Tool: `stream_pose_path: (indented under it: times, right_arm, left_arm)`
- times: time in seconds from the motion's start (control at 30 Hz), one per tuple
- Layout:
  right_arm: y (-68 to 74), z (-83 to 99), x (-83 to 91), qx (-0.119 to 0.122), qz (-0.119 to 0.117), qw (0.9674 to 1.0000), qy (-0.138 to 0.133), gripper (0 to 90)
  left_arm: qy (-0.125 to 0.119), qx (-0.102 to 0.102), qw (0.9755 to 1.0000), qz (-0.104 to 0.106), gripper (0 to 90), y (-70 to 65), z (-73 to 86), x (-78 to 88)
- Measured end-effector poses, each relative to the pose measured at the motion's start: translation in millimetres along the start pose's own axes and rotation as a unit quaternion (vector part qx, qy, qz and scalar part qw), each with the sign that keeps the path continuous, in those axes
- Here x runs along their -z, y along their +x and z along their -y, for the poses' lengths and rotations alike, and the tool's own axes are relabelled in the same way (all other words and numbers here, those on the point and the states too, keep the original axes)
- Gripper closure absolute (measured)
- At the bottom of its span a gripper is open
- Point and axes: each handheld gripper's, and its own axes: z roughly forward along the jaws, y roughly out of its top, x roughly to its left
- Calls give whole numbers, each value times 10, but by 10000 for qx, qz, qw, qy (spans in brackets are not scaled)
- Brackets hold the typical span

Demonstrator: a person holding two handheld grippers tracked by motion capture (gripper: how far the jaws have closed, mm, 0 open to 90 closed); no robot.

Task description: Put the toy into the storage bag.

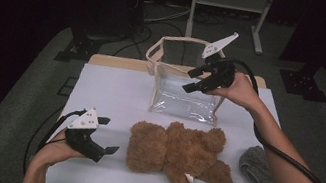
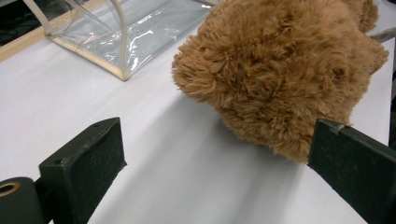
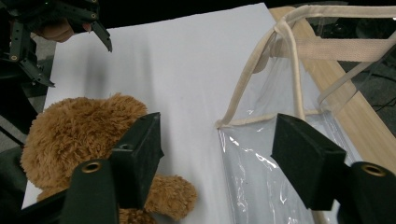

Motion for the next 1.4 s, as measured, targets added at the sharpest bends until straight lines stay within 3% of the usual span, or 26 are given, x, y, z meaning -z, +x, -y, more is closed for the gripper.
stream_pose_path:
  times: [0.3, 0.67, 0.87, 1.13, 1.27, 1.4]
  right_arm:
    - [-141, -158, -34, 93, 146, 9998, 125, 349]
    - [-357, -153, -111, -84, 201, 9996, 195, 426]
    - [-431, -114, -156, -151, 186, 9992, 312, 562]
    - [-429, -63, -206, -160, 145, 9985, 504, 787]
    - [-418, -47, -201, -131, 145, 9985, 509, 861]
    - [-366, -61, -206, -104, 123, 9980, 605, 869]
  left_arm:
    - [52, 44, 10000, -13, 31, 0, 28, 19]
    - [61, 42, 10000, -40, 31, 6, 56, 58]
    - [47, 67, 10000, -55, 31, 5, 67, 64]
    - [55, 66, 9999, -63, 31, 1, 67, 84]
    - [69, 61, 9999, -63, 30, -2, 68, 79]
    - [61, 62, 9999, -59, 31, -6, 64, 81]
